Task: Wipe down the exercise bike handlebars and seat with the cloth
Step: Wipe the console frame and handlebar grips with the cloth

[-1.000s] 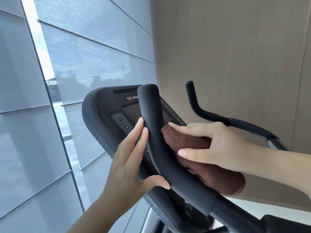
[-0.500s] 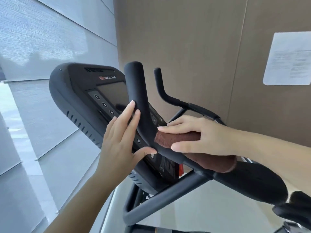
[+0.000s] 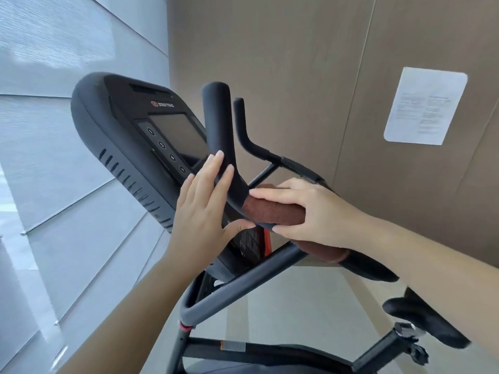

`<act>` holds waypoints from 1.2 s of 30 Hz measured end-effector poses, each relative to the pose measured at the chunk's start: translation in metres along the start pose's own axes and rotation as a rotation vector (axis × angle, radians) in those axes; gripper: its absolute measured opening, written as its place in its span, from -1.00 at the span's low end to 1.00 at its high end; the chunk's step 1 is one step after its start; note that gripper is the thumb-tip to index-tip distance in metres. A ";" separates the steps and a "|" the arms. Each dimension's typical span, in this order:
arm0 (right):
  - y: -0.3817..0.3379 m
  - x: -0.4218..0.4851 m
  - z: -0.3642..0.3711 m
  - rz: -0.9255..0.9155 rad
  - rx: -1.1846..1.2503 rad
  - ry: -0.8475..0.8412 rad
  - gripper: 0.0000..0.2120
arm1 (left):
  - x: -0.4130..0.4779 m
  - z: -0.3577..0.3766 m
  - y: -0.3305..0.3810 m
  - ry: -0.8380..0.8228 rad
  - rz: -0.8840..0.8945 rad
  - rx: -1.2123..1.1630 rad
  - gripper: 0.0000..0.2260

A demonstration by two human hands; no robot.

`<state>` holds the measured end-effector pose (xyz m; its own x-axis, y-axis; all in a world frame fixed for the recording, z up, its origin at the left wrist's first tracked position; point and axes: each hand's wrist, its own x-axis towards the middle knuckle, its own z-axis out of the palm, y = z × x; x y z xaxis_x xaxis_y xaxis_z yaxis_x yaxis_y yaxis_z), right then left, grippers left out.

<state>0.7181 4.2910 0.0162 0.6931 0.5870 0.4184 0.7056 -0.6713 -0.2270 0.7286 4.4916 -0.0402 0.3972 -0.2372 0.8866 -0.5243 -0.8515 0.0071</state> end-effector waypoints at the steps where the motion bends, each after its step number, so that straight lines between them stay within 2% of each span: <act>1: 0.000 -0.004 0.000 -0.012 -0.022 0.020 -0.42 | -0.002 0.000 0.002 -0.009 0.003 -0.003 -0.28; 4: 0.008 -0.018 -0.008 0.019 -0.042 0.031 -0.44 | -0.006 0.001 0.007 -0.050 0.013 0.027 -0.25; 9: 0.036 -0.049 -0.029 0.211 -0.017 -0.021 -0.51 | -0.006 0.004 0.020 -0.090 0.037 0.026 -0.30; 15: 0.058 -0.090 -0.029 0.328 0.011 0.032 -0.58 | -0.008 0.014 0.034 -0.119 0.065 -0.012 -0.37; 19: 0.051 -0.064 -0.028 0.250 0.114 0.202 -0.61 | -0.008 0.019 0.040 -0.130 0.073 -0.008 -0.44; 20: 0.046 -0.054 -0.024 0.216 0.128 0.201 -0.60 | -0.008 0.020 0.041 -0.127 0.061 -0.004 -0.46; 24: 0.038 -0.039 -0.003 0.141 0.010 -0.012 -0.52 | -0.008 0.020 0.049 -0.111 0.007 -0.037 -0.48; 28: 0.053 -0.063 -0.009 0.024 -0.059 -0.001 -0.57 | -0.009 0.018 0.050 -0.136 -0.008 -0.028 -0.42; 34: 0.062 -0.073 -0.023 -0.030 0.014 -0.036 -0.55 | -0.009 0.022 0.051 -0.091 -0.035 -0.069 -0.40; 36: 0.060 -0.055 -0.026 -0.067 0.071 0.023 -0.56 | -0.008 0.024 0.049 -0.056 -0.036 -0.070 -0.44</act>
<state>0.7183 4.2066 0.0024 0.6411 0.6183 0.4546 0.7595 -0.5966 -0.2595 0.7182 4.4406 -0.0583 0.4571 -0.2348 0.8579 -0.5599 -0.8254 0.0724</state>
